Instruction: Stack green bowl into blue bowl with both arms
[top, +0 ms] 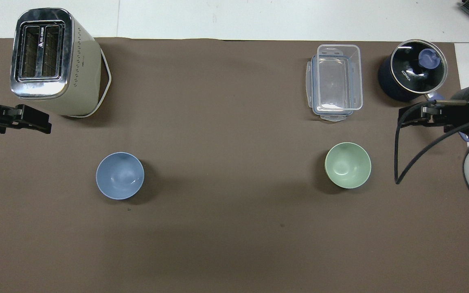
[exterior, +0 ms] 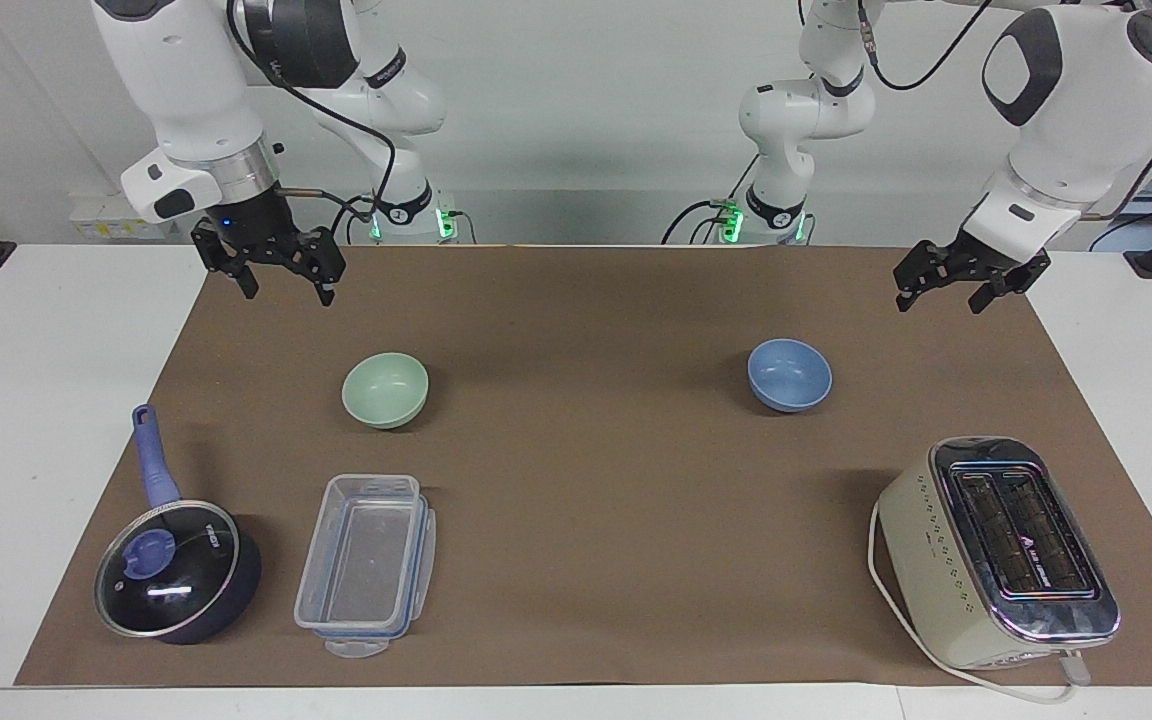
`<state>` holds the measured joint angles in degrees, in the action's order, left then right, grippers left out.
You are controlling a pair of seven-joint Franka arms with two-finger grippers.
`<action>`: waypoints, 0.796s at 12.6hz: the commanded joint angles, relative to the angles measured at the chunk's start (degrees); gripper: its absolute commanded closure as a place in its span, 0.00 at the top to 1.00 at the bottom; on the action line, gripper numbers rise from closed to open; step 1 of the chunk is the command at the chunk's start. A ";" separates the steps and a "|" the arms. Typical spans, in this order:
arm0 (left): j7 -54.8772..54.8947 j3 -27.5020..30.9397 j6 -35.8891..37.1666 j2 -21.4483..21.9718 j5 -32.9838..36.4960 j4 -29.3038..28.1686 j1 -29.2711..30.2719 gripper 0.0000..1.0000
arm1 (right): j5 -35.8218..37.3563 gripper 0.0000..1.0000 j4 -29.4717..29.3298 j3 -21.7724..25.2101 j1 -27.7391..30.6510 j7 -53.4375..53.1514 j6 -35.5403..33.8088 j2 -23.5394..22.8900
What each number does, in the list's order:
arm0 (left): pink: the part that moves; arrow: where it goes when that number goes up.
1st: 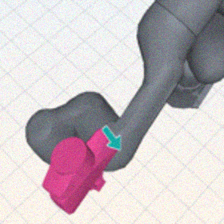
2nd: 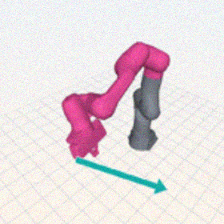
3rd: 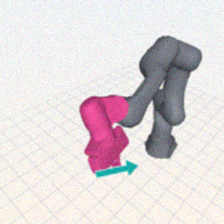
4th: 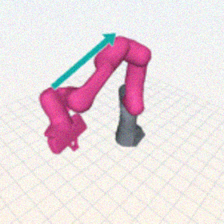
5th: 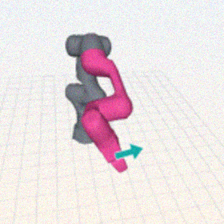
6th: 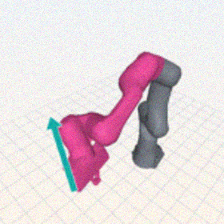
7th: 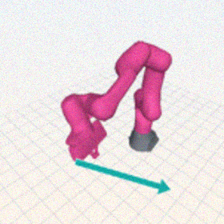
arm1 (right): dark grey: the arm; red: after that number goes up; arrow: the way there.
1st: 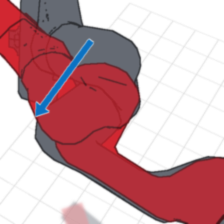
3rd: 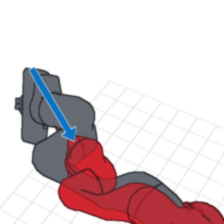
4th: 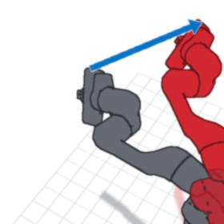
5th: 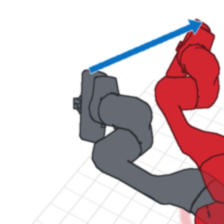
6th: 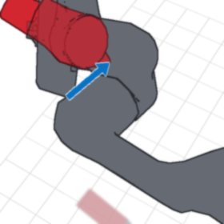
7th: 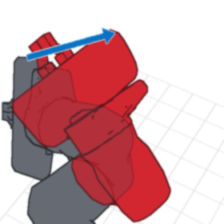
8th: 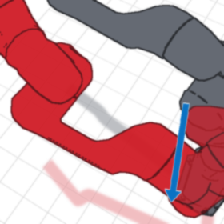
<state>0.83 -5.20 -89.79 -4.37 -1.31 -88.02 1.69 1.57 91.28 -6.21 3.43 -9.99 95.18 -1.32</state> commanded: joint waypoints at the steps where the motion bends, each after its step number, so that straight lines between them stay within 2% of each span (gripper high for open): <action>1: -0.83 0.28 0.58 0.93 0.69 -1.09 -0.55 1.00 | 0.01 1.00 -1.11 -0.38 0.52 -1.00 -0.52 -0.61; 5: -0.83 0.28 -1.26 1.55 0.25 -2.59 -0.11 1.00 | 0.01 1.00 -1.11 -0.38 0.44 -1.00 -0.52 -0.61; 10: -1.01 0.28 -12.67 5.86 0.16 -14.80 -0.11 1.00 | 0.01 1.00 -1.11 -0.38 0.44 -1.00 -0.52 -0.61</action>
<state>0.59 -5.11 -97.50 -2.29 -1.31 -95.60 1.73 1.57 91.28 -6.21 3.43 -9.99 95.18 -1.32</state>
